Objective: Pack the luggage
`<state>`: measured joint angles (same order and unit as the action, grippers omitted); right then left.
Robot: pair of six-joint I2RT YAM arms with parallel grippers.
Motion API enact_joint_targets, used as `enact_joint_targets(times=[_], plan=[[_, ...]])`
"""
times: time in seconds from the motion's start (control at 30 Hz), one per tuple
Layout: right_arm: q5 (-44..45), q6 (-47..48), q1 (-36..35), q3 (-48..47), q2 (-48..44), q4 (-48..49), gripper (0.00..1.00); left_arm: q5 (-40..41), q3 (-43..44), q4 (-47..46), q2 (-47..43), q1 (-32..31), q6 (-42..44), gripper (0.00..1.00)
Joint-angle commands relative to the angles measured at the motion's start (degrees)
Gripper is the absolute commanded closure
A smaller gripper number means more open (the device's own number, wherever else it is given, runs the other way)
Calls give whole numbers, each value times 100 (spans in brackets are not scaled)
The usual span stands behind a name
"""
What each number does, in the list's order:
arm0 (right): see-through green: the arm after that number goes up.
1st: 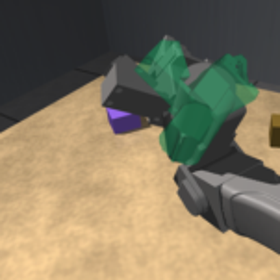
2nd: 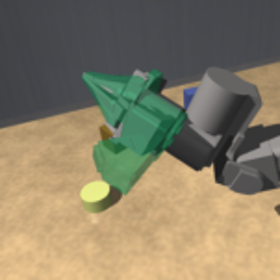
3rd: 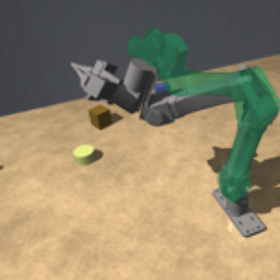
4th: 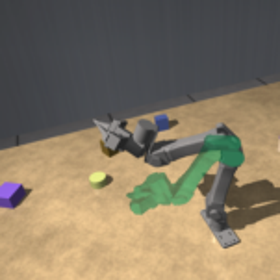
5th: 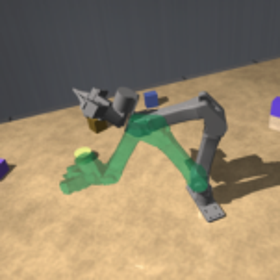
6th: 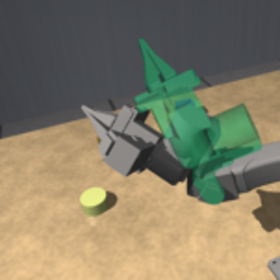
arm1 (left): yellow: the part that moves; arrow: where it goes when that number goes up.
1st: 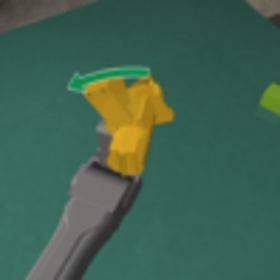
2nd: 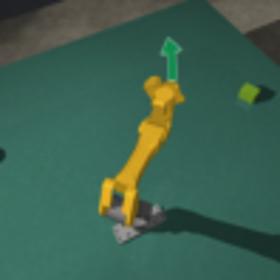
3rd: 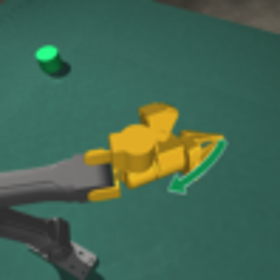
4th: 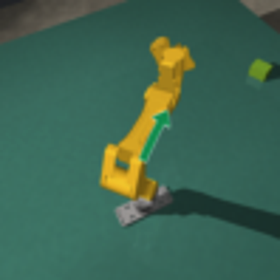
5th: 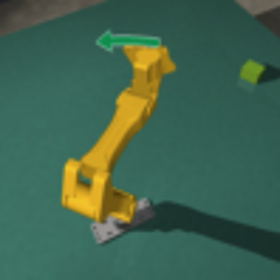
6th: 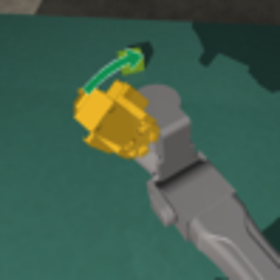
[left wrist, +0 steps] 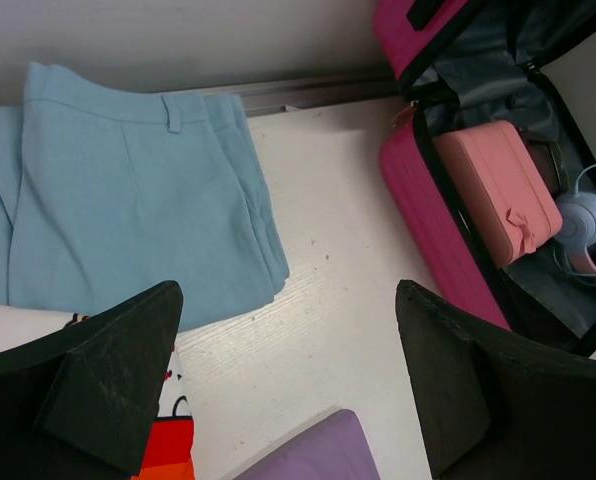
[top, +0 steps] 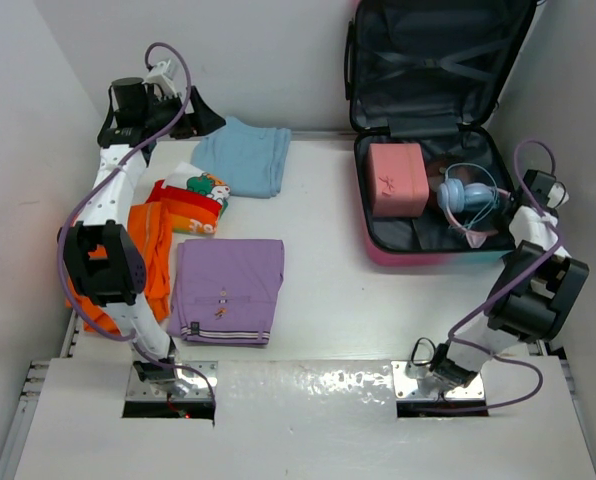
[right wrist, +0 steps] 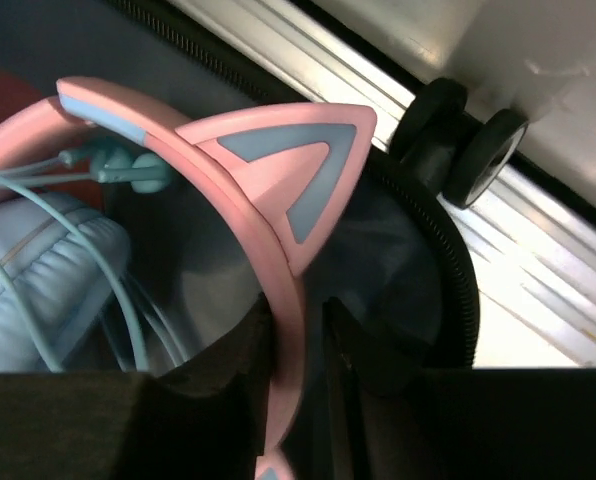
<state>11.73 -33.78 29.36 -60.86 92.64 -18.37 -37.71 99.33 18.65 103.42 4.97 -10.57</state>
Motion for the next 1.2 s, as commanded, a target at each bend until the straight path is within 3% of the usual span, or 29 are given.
enact_joint_targets(times=[0.0, 0.07, 0.1, 0.17, 0.27, 0.37, 0.5, 0.67, 0.77, 0.93, 1.07, 1.17], plan=[[40, 723, -71, 231, -97, 375, 73, -8, 139, -213, -50, 48, -24, 16], [49, 916, -71, 355, -132, 693, 73, -8, 139, -231, -76, 48, -16, 16], [-3, 978, -71, 408, -71, 1008, 78, -8, 139, -248, -85, 48, -15, 16], [-48, 987, -71, 277, 87, 915, 76, -8, 148, -257, -102, 48, -15, 16], [-4, 1048, -89, -92, 342, 274, 43, -8, 148, -257, -172, 48, -7, 16], [-21, 1328, -176, 74, 80, 88, 32, -8, 104, -248, -243, 48, -15, 16], [-39, 2322, -1052, 127, -623, -79, 32, -17, 17, -205, -287, 48, -15, 16], [172, 2647, -1486, 145, -1423, -79, 34, -17, -1, -195, -296, 48, 28, 16], [-396, 3331, -1644, 110, -1276, -61, 33, -34, 16, -204, -261, 48, 11, 16], [-48, 3422, -1768, -611, -511, -1256, 33, -61, 43, -239, -164, 48, -86, 16], [-389, 3755, -1759, -67, -651, -581, 33, -43, 51, -222, -129, 48, -94, 16], [-1512, 3869, -1776, -76, -712, -361, 38, -43, 60, -213, -94, 56, -103, 16]])
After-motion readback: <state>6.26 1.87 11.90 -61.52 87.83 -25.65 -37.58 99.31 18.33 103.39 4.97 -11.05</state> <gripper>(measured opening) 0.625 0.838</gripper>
